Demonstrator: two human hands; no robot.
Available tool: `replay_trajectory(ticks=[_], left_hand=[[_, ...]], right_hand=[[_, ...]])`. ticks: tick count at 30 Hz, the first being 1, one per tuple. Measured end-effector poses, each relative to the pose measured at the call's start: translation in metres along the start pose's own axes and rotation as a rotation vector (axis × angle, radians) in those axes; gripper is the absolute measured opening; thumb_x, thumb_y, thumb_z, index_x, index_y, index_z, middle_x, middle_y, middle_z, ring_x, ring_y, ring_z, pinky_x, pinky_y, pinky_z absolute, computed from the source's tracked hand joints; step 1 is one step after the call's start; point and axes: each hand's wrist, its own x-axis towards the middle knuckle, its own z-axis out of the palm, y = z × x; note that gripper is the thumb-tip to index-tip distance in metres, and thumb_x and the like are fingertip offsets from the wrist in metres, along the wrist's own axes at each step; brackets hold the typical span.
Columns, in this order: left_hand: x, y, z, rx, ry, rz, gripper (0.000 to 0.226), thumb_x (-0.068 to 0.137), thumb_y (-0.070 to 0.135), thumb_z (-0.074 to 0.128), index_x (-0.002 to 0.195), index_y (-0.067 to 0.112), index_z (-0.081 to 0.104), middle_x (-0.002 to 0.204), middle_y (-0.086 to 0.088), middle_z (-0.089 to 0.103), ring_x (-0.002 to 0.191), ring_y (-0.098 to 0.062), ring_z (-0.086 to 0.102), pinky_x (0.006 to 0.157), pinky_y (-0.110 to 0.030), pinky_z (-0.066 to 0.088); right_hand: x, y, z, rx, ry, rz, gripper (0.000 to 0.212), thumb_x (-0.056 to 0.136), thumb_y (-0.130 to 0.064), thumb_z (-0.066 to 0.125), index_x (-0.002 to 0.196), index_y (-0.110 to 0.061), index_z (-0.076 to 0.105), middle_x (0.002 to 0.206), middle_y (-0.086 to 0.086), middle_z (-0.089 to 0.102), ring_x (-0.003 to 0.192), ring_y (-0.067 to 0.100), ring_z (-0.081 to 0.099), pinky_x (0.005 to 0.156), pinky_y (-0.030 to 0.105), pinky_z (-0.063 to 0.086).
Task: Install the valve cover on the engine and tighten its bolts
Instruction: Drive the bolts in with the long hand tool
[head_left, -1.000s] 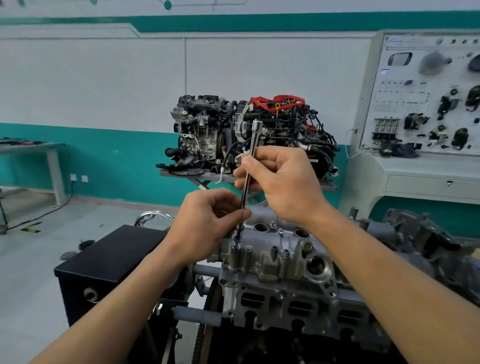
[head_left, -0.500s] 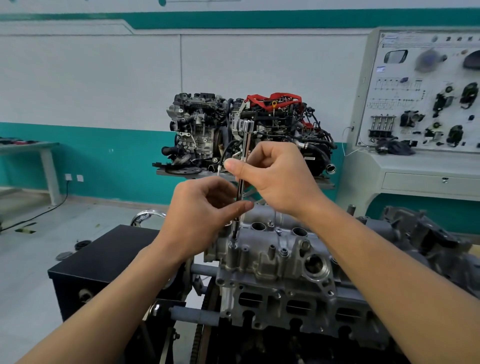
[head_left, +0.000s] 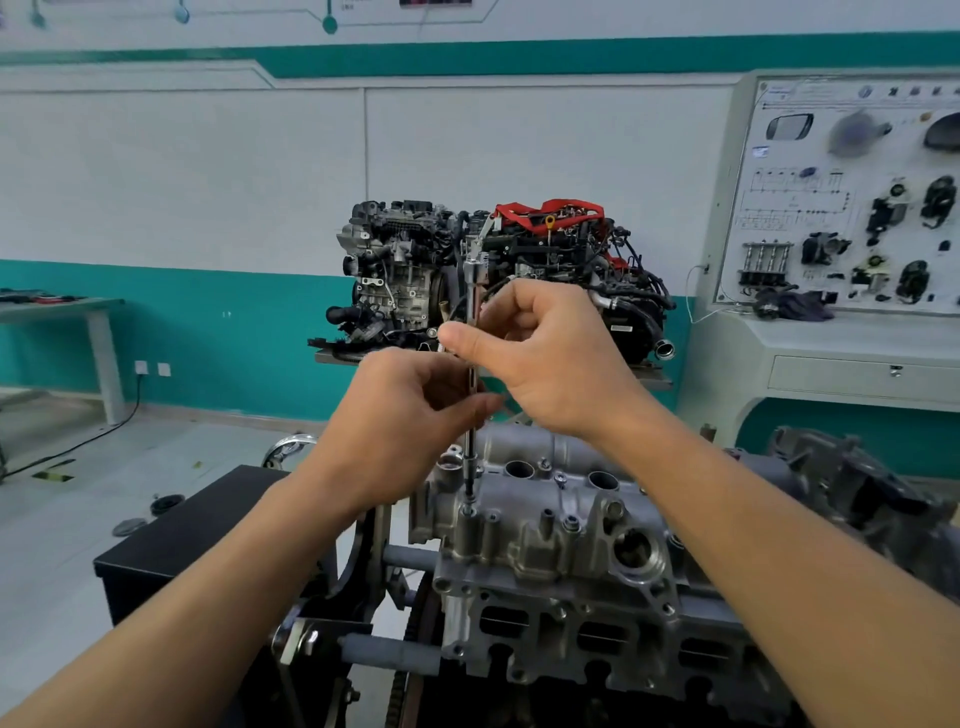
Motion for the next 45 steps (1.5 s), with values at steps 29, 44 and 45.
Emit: replay_trajectory(ticks=[29, 44, 45], left_hand=[[0.002, -0.003, -0.005, -0.038, -0.268, -0.020, 0.015, 0.092, 0.033, 0.073, 0.088, 0.019, 0.076, 0.070, 0.002, 0.071, 0.060, -0.015, 0.059, 0.064, -0.032, 0.054], [0.001, -0.004, -0.001, -0.073, -0.127, -0.103, 0.014, 0.086, 0.023, 0.080, 0.072, 0.023, 0.077, 0.064, 0.004, 0.074, 0.057, -0.014, 0.067, 0.062, -0.031, 0.058], [0.001, -0.005, -0.002, -0.092, -0.149, -0.117, 0.010, 0.090, 0.018, 0.076, 0.080, 0.020, 0.079, 0.072, 0.002, 0.077, 0.067, -0.018, 0.074, 0.072, -0.037, 0.062]], right_hand=[[-0.003, 0.000, -0.013, 0.136, -0.191, 0.066, 0.010, 0.091, -0.010, 0.069, 0.086, -0.001, 0.067, 0.075, 0.012, 0.073, 0.052, 0.014, 0.062, 0.046, 0.021, 0.046], [-0.002, 0.006, -0.005, -0.044, 0.047, 0.027, 0.031, 0.074, -0.032, 0.087, 0.070, -0.016, 0.060, 0.060, 0.003, 0.064, 0.053, 0.016, 0.059, 0.052, 0.034, 0.054], [-0.002, 0.007, -0.007, -0.032, 0.012, 0.038, 0.028, 0.074, -0.033, 0.086, 0.075, -0.017, 0.063, 0.065, 0.002, 0.067, 0.056, 0.014, 0.062, 0.053, 0.034, 0.056]])
